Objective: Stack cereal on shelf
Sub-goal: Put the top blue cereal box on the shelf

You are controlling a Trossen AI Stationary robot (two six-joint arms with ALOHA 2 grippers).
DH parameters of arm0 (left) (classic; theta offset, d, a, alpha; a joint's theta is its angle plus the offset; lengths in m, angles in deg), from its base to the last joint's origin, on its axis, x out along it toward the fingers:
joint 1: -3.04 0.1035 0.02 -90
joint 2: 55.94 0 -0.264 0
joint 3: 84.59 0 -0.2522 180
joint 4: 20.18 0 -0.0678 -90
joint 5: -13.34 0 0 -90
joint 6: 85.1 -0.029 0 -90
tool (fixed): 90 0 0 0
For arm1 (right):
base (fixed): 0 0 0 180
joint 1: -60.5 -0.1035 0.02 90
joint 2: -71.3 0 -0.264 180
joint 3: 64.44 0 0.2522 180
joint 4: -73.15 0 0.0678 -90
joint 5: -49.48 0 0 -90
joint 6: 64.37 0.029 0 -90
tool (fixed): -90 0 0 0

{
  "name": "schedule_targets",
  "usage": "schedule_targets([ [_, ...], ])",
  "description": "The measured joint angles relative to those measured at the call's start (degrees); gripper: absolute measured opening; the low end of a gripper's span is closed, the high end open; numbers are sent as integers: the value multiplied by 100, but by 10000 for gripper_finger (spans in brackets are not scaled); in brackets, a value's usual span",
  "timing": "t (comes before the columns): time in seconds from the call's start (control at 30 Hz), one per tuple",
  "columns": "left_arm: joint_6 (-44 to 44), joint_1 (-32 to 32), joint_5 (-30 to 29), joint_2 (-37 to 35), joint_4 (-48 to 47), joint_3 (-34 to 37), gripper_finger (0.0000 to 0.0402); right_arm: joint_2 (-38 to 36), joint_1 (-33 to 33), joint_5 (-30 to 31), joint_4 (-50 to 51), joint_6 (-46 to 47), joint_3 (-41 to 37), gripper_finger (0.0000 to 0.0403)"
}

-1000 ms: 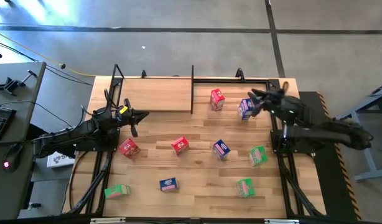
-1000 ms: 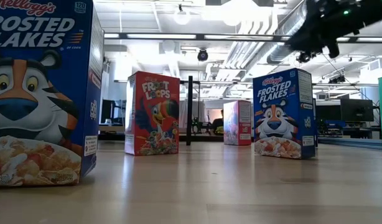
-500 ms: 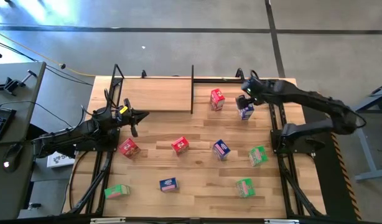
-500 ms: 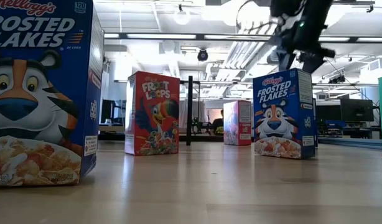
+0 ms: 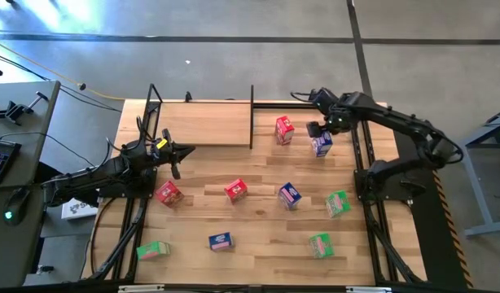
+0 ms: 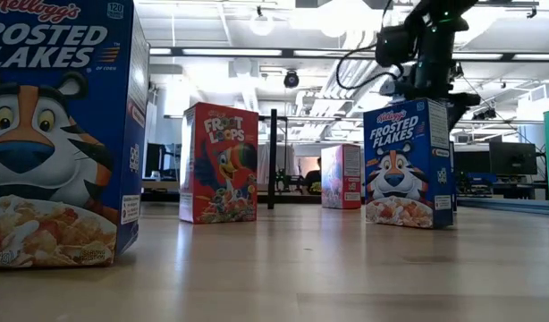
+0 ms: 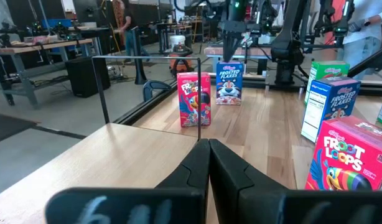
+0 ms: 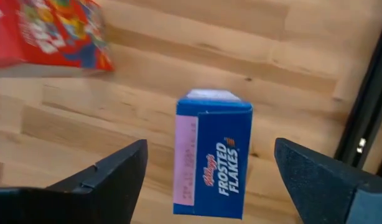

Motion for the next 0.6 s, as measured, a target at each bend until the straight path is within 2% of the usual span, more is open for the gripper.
schedule_targets([
  [0.4, 0, -1, -1, 0, -2, 1, 0, 616, -2, -408, 25, 247, -1, 258],
  [0.6, 0, 0, 0, 2, -2, 2, 0, 655, -56, -450, 22, 392, -2, 216],
])
